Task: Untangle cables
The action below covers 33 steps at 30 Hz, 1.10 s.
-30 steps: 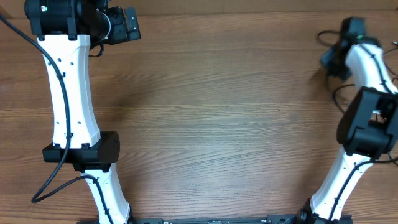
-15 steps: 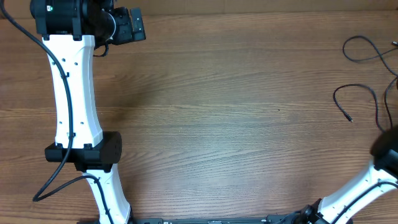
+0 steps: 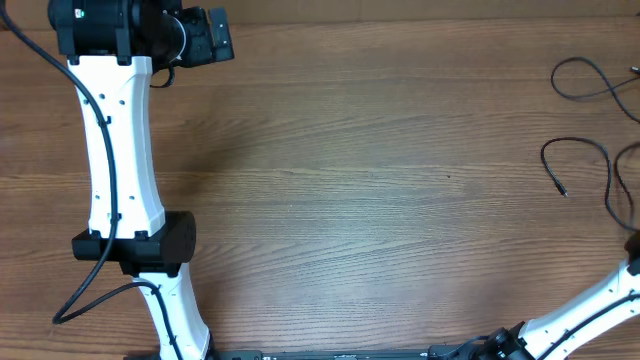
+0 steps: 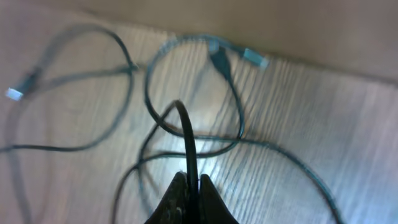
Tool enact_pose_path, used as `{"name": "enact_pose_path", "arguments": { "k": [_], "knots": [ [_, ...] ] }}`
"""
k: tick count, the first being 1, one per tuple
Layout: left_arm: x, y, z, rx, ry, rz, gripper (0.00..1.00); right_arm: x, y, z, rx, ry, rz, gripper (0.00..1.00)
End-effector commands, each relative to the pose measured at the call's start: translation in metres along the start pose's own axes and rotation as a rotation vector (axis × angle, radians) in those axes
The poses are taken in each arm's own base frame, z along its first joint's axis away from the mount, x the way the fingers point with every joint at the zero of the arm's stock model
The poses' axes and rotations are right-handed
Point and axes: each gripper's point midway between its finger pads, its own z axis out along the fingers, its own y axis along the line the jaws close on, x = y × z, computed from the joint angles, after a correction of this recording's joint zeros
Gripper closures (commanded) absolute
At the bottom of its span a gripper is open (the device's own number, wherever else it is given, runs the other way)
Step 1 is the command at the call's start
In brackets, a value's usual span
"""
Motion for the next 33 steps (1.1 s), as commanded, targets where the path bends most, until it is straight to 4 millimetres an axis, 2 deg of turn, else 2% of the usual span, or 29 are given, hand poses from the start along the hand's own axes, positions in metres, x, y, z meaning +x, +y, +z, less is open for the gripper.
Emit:
{"name": "enact_pose_path", "arguments": {
  "k": [1, 4, 7, 11, 14, 17, 20, 21, 23, 24, 25, 27, 28, 31, 33],
  "knots": [
    [0.001, -0.003, 0.002, 0.003, 0.005, 0.038, 0.00, 0.019, -0.001, 0.027, 0.009, 0.061, -0.011, 0.96],
    [0.001, -0.004, 0.002, 0.004, 0.005, 0.044, 0.00, 0.018, -0.002, 0.029, 0.015, 0.057, -0.012, 0.96],
    [0.000, -0.004, 0.002, 0.005, -0.002, 0.044, 0.00, 0.023, 0.002, 0.027, -0.012, 0.083, -0.012, 0.00],
    [-0.001, -0.004, 0.002, 0.006, -0.006, 0.045, 0.00, 0.021, 0.026, 0.015, -0.091, 0.082, -0.025, 0.00],
    [-0.002, -0.004, 0.002, 0.006, -0.007, 0.046, 0.00, 0.011, 0.059, -0.019, -0.165, 0.037, -0.060, 0.00],
    [-0.002, -0.004, 0.002, 0.006, -0.010, 0.047, 0.00, 0.003, 0.116, -0.081, -0.317, -0.048, -0.146, 0.00],
    [-0.004, -0.004, 0.002, 0.006, -0.015, 0.054, 0.00, 0.013, 0.169, -0.141, -0.482, -0.097, -0.235, 0.00],
    [-0.006, -0.004, 0.002, 0.002, -0.027, 0.055, 0.00, 0.028, 0.202, -0.179, -0.587, -0.123, -0.314, 0.00],
    [-0.010, -0.003, 0.002, -0.007, -0.042, 0.056, 0.00, 0.048, 0.233, -0.218, -0.688, -0.141, -0.377, 0.00],
    [-0.012, -0.003, 0.002, -0.007, -0.051, 0.056, 0.00, 0.066, 0.255, -0.249, -0.780, -0.150, -0.441, 0.00],
    [-0.014, -0.003, 0.001, -0.006, -0.059, 0.057, 0.00, 0.081, 0.269, -0.272, -0.849, -0.157, -0.496, 0.00],
    [-0.017, -0.004, 0.001, -0.003, -0.070, 0.058, 0.00, 0.118, 0.298, -0.330, -1.005, -0.193, -0.628, 0.00],
    [-0.018, -0.004, 0.001, -0.002, -0.074, 0.059, 0.00, 0.148, 0.314, -0.380, -1.104, -0.272, -0.752, 0.00],
    [-0.018, -0.004, 0.001, -0.002, -0.074, 0.059, 0.00, 0.192, 0.326, -0.454, -1.241, -0.432, -0.946, 0.00],
    [-0.018, -0.004, 0.001, -0.002, -0.074, 0.058, 0.00, 0.217, 0.326, -0.502, -1.330, -0.553, -1.053, 0.00]
  ]
}}
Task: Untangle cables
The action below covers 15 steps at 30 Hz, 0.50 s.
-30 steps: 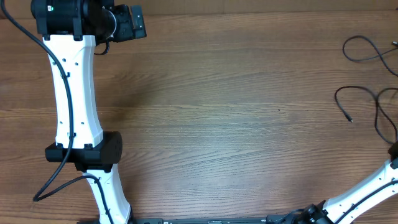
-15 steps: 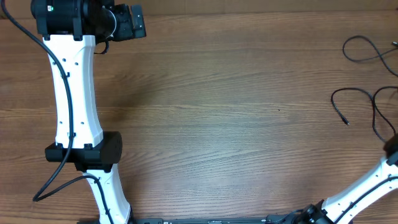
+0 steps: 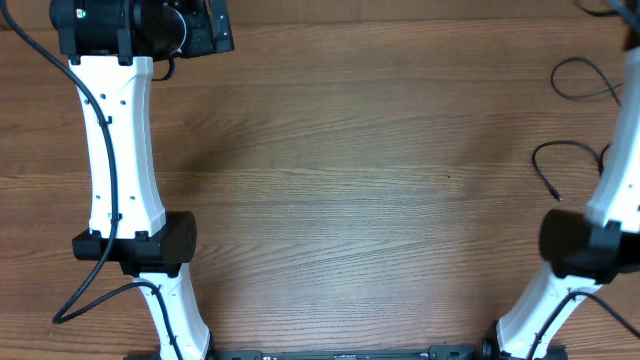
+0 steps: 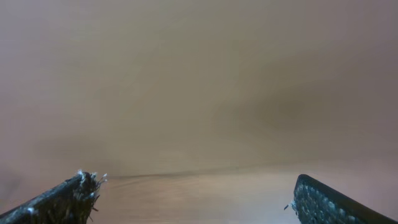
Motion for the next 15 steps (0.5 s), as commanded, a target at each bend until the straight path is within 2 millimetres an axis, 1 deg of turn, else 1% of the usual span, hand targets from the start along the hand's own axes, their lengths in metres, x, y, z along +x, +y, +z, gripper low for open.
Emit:
{"name": "enact_pose_path", "arguments": {
  "k": [1, 3, 4, 7, 8, 9, 11, 14, 15],
  "knots": [
    [0.000, -0.002, 0.002, -0.004, -0.002, 0.029, 0.00, -0.044, 0.107, -0.058, -0.174, -0.186, -0.381, 0.00],
    [0.000, -0.002, 0.002, -0.005, -0.001, 0.029, 0.00, -0.060, 0.138, -0.074, -0.213, -0.285, -0.517, 0.00],
    [0.001, -0.001, 0.002, -0.005, 0.002, 0.029, 0.00, -0.070, 0.151, -0.082, -0.225, -0.347, -0.575, 0.00],
    [0.005, 0.000, 0.002, -0.010, 0.019, 0.028, 0.00, -0.104, 0.172, -0.102, -0.238, -0.529, -0.661, 0.00],
    [0.006, 0.000, 0.002, -0.011, 0.024, 0.027, 0.00, -0.105, 0.172, -0.103, -0.238, -0.536, -0.663, 0.00],
    [0.008, 0.000, 0.002, -0.013, 0.031, 0.027, 0.00, -0.100, 0.170, -0.100, -0.237, -0.511, -0.655, 0.00],
    [0.010, 0.001, 0.002, -0.015, 0.042, 0.026, 0.00, -0.077, 0.162, -0.091, -0.235, -0.396, -0.643, 0.00],
    [0.011, 0.001, 0.002, -0.016, 0.045, 0.026, 0.00, -0.035, 0.145, -0.093, -0.218, -0.223, -0.641, 0.00],
    [0.011, 0.001, 0.002, -0.015, 0.044, 0.026, 0.00, -0.017, 0.138, -0.100, -0.211, -0.172, -0.641, 0.00]
  ]
}}
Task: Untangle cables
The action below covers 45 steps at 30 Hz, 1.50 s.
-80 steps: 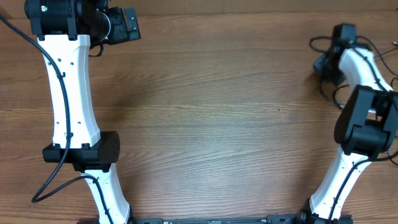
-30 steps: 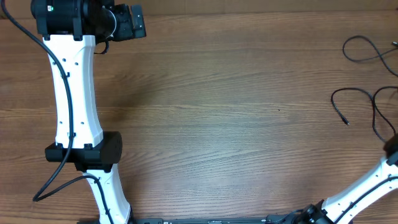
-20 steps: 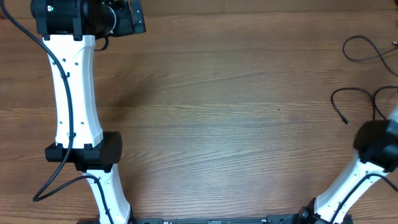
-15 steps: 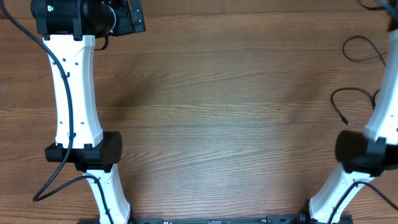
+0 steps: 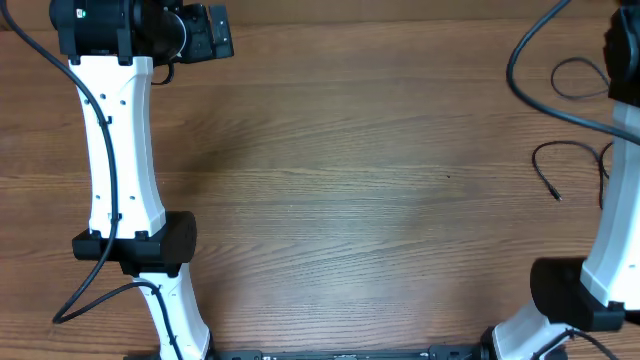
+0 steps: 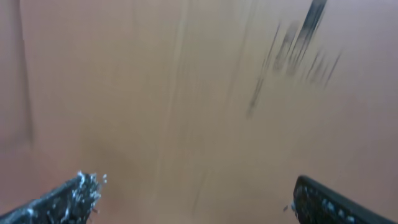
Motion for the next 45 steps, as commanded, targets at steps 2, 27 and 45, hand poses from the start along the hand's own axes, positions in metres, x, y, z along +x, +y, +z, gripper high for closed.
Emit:
{"name": "enact_pose_path", "arguments": {
  "k": [2, 27, 45],
  "knots": [
    [0.001, -0.002, 0.002, -0.004, 0.003, 0.034, 0.00, 0.043, 0.010, -0.037, 0.005, 0.117, -0.048, 0.00],
    [0.016, 0.007, 0.001, -0.043, 0.064, 0.077, 0.00, 0.112, 0.050, -0.289, 0.655, -0.544, 0.262, 0.00],
    [0.016, 0.007, 0.001, -0.043, 0.064, 0.077, 0.00, 0.297, 0.045, -0.217, 0.627, -0.323, 0.281, 0.00]
  ]
}}
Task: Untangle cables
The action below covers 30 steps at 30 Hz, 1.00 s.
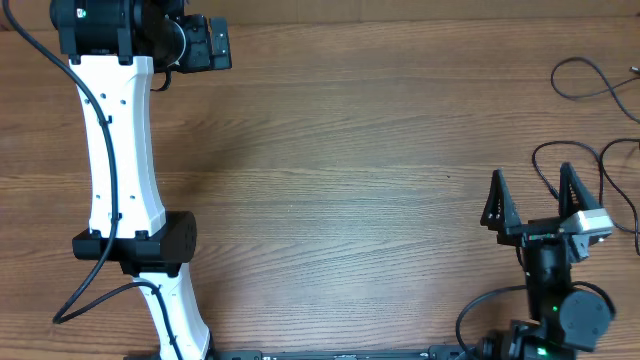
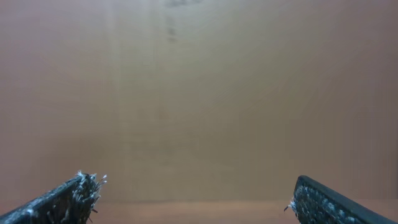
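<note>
Thin black cables lie loose at the table's right edge: one loop (image 1: 584,78) at the far right and a second loop (image 1: 585,147) nearer, with more strands (image 1: 630,195) running off frame. My right gripper (image 1: 531,172) stands open just left of the nearer loop, its right finger over that cable's end. Nothing lies between its fingers in the right wrist view (image 2: 194,186), where only blurred brown wood shows. My left gripper (image 1: 205,42) sits at the far left corner, away from the cables. Its jaws do not show.
The wooden table (image 1: 350,180) fills the overhead view. My left arm (image 1: 120,150) stretches up the left side. My right arm's base (image 1: 560,310) sits at the near right edge.
My right arm was stretched up along the right edge with its gripper at the far right corner. Now it is folded back near its base, gripper still open. The left arm has not moved.
My right gripper was first shut on a black cable above the tangle at the right edge. Then it was open and empty with the arm reaching toward the far right corner. Now it is open near the base, and the cables lie on the table.
</note>
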Tool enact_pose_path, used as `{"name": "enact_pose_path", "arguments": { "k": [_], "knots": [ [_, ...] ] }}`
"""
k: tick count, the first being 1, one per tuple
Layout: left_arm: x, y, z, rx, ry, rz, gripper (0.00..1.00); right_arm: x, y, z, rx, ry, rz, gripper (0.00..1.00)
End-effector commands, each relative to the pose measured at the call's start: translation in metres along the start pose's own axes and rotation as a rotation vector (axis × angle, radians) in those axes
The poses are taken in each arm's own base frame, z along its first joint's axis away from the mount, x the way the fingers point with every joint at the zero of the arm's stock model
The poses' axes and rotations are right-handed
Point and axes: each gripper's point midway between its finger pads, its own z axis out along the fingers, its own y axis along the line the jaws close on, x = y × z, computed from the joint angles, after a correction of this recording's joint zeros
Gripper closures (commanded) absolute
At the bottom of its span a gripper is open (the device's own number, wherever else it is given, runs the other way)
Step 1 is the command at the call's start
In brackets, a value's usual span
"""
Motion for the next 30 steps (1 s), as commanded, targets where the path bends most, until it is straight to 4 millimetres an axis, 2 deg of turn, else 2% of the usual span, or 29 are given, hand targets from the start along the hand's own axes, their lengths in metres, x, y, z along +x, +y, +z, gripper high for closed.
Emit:
{"name": "enact_pose_path", "arguments": {
  "k": [1, 2, 4, 10, 17, 25, 30],
  "knots": [
    [0.000, -0.001, 0.001, -0.009, 0.001, 0.028, 0.00, 0.031, -0.052, -0.013, 0.283, 0.013, 0.001, 0.00],
    [0.000, -0.001, 0.001, -0.008, -0.002, 0.029, 0.00, 0.042, -0.067, -0.019, 0.365, 0.039, 0.003, 0.00],
    [-0.004, -0.002, 0.001, -0.005, -0.018, 0.029, 0.00, 0.062, -0.078, -0.025, 0.428, 0.108, 0.014, 0.00],
    [-0.010, -0.003, 0.001, -0.001, -0.040, 0.029, 0.00, 0.100, -0.090, -0.040, 0.506, 0.269, 0.019, 0.00],
    [-0.005, -0.002, 0.001, -0.004, -0.021, 0.029, 0.00, 0.124, -0.092, -0.050, 0.526, 0.376, 0.025, 0.00],
    [-0.004, -0.002, 0.001, -0.004, -0.018, 0.022, 0.00, 0.173, -0.093, -0.081, 0.562, 0.611, 0.039, 0.00],
    [-0.002, -0.012, 0.001, 0.056, -0.005, 0.018, 0.00, 0.172, -0.093, -0.080, 0.562, 0.609, 0.039, 0.00]
  ]
}}
